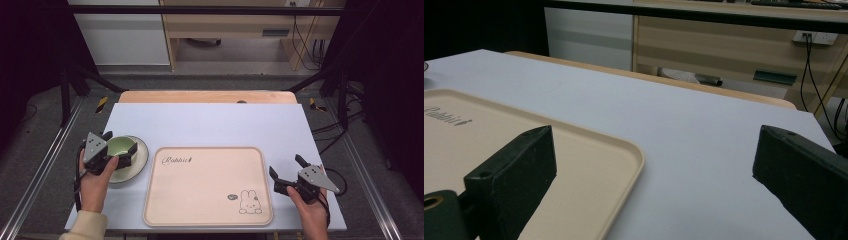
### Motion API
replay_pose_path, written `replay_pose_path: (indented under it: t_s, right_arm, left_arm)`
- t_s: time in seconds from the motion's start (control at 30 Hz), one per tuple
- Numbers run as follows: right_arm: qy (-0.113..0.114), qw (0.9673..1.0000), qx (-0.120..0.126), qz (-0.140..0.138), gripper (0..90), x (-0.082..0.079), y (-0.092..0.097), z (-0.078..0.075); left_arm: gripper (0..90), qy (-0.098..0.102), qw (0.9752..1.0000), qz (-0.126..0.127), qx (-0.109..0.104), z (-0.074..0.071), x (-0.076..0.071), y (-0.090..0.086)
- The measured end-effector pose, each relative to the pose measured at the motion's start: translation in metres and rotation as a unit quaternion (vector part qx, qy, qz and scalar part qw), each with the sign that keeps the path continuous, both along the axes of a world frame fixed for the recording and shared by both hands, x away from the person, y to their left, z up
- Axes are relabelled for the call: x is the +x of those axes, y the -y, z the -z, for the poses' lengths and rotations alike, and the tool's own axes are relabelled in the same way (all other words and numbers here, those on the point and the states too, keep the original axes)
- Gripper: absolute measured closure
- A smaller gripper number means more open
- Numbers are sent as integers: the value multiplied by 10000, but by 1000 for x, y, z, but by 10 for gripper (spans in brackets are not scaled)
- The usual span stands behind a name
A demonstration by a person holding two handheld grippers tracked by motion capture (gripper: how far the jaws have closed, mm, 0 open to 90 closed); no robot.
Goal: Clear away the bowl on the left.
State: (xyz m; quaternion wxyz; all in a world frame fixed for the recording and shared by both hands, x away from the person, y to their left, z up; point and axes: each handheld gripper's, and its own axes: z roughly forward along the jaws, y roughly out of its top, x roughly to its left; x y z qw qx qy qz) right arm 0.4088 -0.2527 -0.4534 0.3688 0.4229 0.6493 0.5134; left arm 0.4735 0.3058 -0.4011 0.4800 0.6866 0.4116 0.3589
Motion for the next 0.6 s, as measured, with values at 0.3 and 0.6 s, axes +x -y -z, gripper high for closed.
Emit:
replay_pose_path:
  t_s: [0.3, 0.6]
  right_arm:
    - [-111, 9998, -116, -98, 40, 3, -7, 2]
    - [-165, 9997, -181, 46, 43, 5, -5, 4]
  left_arm:
    - [58, -511, 9955, -747, -266, 1, 30, -26]
    - [117, -971, 9900, -975, -315, 10, 26, -53]
